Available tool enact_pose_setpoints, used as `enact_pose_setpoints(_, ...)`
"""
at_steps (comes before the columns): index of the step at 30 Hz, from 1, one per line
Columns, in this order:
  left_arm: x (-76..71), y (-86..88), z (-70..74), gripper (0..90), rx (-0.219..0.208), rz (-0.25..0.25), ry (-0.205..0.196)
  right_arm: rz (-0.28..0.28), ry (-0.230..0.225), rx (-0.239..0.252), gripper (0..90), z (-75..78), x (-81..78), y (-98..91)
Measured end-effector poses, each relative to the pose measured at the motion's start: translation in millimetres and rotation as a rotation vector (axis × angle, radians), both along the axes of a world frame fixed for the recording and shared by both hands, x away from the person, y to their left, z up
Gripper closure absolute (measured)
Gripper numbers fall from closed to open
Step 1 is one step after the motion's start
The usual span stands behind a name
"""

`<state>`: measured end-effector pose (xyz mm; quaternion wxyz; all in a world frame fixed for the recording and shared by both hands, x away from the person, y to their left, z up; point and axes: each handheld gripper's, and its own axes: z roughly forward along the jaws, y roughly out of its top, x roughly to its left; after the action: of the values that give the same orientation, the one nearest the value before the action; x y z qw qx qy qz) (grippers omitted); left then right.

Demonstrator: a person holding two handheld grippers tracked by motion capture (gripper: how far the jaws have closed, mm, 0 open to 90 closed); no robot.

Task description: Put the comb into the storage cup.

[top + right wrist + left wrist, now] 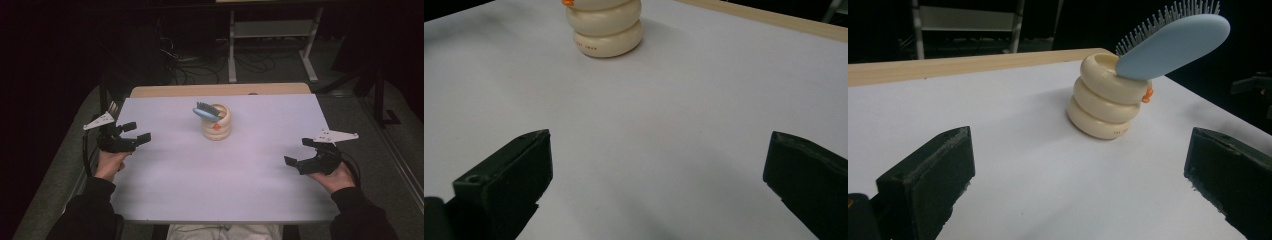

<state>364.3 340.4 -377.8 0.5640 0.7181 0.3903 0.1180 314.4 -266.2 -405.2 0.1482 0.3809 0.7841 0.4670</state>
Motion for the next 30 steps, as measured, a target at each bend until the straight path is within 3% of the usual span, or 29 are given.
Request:
enact_pose_setpoints(12, -19.0, 23.7, -15.9, 0.0, -0.011, 0.051, -0.019, 0.0, 0.004, -0.004, 0.0, -0.3, 0.0, 0.4)
enact_pose_setpoints(15, -25.8, 29.8, -20.2, 0.0, -0.036, 0.07, -0.022, 0.001, 0.005, -0.004, 0.0, -0.5, 0.2, 0.4)
enact_pose_setpoints(23, -41.5, 43.3, -28.8, 0.0, -0.029, 0.107, -0.023, 0.004, 0.011, -0.011, 0.0, -1.6, 0.9, 1.7)
enact_pose_setpoints(30, -45.7, 49.9, -32.6, 0.0, -0.044, 0.121, -0.019, 0.01, 0.02, -0.018, 0.0, -2.8, 1.7, 3.0)
